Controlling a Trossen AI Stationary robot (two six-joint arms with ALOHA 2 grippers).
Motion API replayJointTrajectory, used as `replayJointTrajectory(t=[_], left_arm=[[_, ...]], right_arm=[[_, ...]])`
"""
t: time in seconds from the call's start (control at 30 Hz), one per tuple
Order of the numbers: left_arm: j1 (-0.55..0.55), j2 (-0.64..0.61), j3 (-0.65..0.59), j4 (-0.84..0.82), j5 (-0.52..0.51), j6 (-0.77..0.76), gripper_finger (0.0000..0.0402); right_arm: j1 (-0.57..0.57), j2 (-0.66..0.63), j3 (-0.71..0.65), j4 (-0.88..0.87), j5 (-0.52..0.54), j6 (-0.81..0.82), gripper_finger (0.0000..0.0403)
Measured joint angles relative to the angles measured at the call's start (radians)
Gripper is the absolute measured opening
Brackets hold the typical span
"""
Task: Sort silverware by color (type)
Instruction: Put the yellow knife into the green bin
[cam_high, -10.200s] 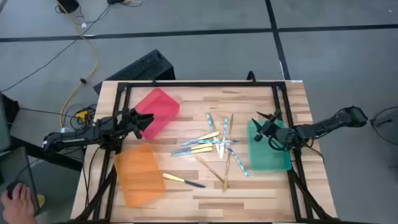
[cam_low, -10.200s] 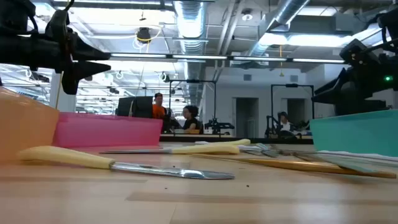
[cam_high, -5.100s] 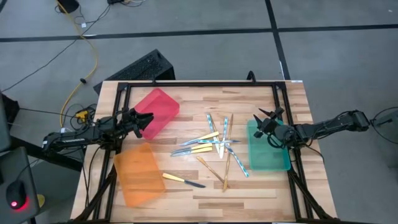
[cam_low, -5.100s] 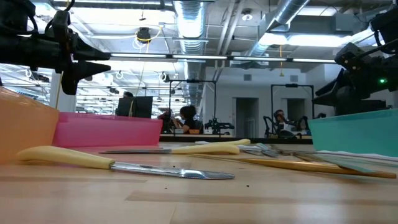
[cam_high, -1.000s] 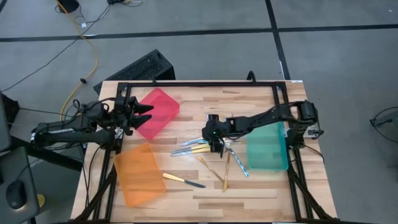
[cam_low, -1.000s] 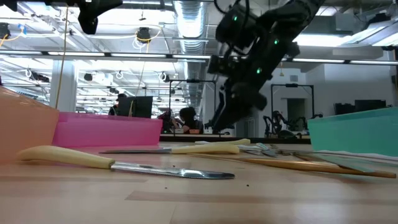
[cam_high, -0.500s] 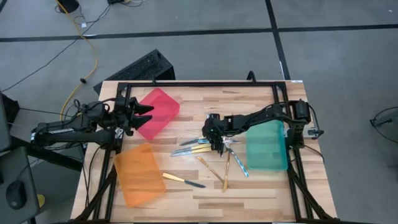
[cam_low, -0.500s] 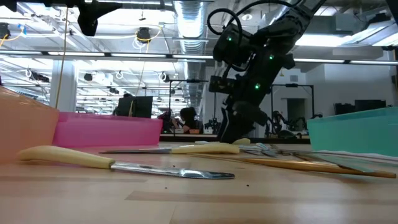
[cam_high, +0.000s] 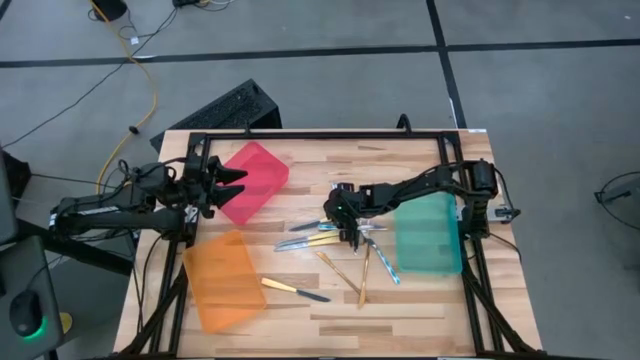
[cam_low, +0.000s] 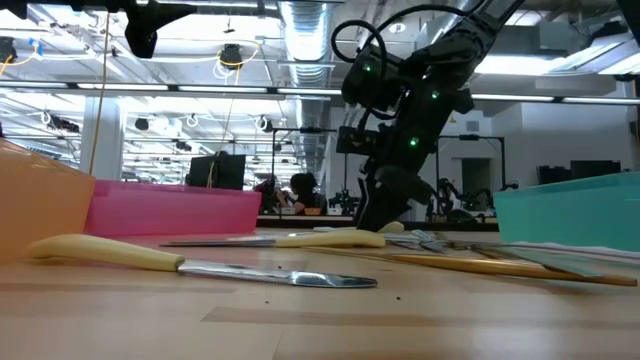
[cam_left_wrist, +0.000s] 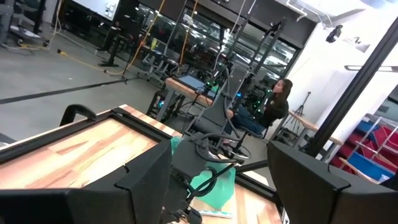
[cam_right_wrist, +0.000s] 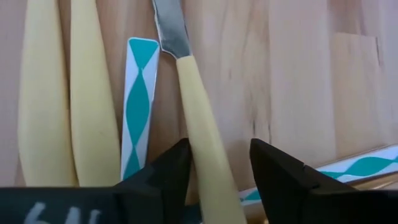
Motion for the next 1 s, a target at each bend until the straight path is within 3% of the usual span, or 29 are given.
replayJointTrajectory(t=[0.33,0.67,1.0], left_arm=[[0.000,0.000,0.000,0.000,0.000,-0.005,0.0247],[0.000,0.000,0.000,0.000,-0.008,-0.006,0.0247],[0.000,0.000,0.000,0.003,-0.053,-0.005,0.0247]], right_arm=[[0.006,-0.016,-0.003,-0.005,0.001,0.015,0.0072],[0.003,-0.047,-0.005,0.041,0.029,0.181,0.0072],[0.004,-0.176,-0.004,0.016,0.213,0.397,0.0077]])
